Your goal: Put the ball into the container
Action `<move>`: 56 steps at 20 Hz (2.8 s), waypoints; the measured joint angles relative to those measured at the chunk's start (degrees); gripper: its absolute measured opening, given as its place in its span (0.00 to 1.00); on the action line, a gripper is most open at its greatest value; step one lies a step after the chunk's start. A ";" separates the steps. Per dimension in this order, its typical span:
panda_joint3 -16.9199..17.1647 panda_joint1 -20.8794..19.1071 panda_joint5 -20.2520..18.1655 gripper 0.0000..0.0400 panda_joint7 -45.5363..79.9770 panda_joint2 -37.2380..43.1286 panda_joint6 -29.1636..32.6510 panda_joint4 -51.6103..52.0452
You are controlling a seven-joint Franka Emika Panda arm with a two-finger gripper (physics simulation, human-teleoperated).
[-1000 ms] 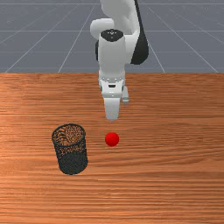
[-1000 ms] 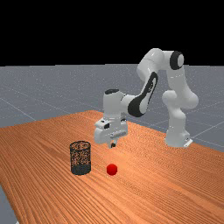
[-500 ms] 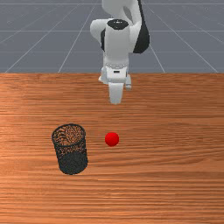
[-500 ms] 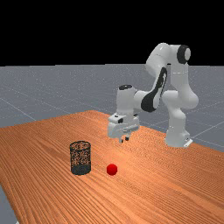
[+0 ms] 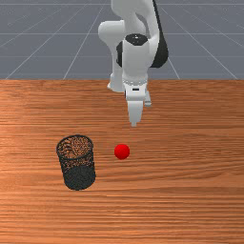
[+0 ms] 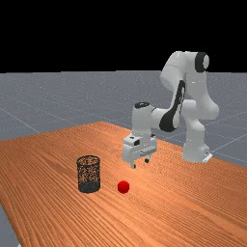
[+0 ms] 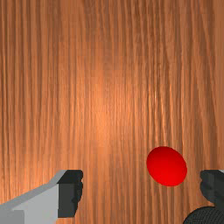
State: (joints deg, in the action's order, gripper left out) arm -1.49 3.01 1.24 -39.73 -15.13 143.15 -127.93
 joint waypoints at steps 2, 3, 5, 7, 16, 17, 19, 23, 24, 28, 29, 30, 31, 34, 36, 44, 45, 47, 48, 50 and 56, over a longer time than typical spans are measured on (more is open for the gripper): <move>-0.58 -0.81 -2.01 1.00 -1.93 -1.30 -2.48 3.12; -0.81 -1.13 -3.03 1.00 -2.82 -0.23 -3.83 3.27; 0.00 -0.25 -0.80 1.00 0.51 1.54 -5.98 3.80; -0.07 -0.32 -0.95 1.00 0.19 2.27 -6.63 4.06; -0.29 -0.24 -1.28 1.00 0.20 0.69 -4.65 3.78; -0.35 -0.10 -1.25 1.00 0.46 0.66 -4.66 3.82; 0.10 0.43 0.60 1.00 1.13 0.67 -4.83 3.86; 1.63 -1.31 1.71 1.00 -1.54 0.91 -4.72 3.52; 1.61 -2.11 0.66 1.00 -2.87 0.93 -4.65 3.48; 1.66 -3.22 -0.64 1.00 -4.90 0.04 -4.44 3.70; 1.69 -3.29 -0.64 1.00 -4.91 -0.52 -5.47 4.46; 1.70 -3.31 -0.64 1.00 -4.91 -0.46 -6.02 4.32; 1.71 -3.32 -0.64 1.00 -4.91 -0.15 -5.95 3.86; 1.71 -3.32 -0.63 1.00 -4.89 -0.88 -4.13 3.38; 1.71 -3.31 -0.61 1.00 -4.88 -2.74 -2.97 3.74; 1.10 -3.95 -1.95 1.00 -6.10 -7.67 -4.08 10.19; 1.04 -4.01 -2.05 1.00 -6.19 -8.42 -4.56 11.42; 1.53 -3.50 -1.02 1.00 -5.22 -9.92 -7.40 14.29; 1.54 -3.50 -1.02 1.00 -5.21 -10.19 -8.04 14.76; 1.54 -3.50 -1.01 1.00 -5.21 -11.24 -7.56 15.22; 1.42 -3.62 -0.86 1.00 -5.88 -14.09 -2.49 14.10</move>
State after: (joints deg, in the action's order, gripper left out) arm -0.07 -0.61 0.38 -45.61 -29.22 140.66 -113.82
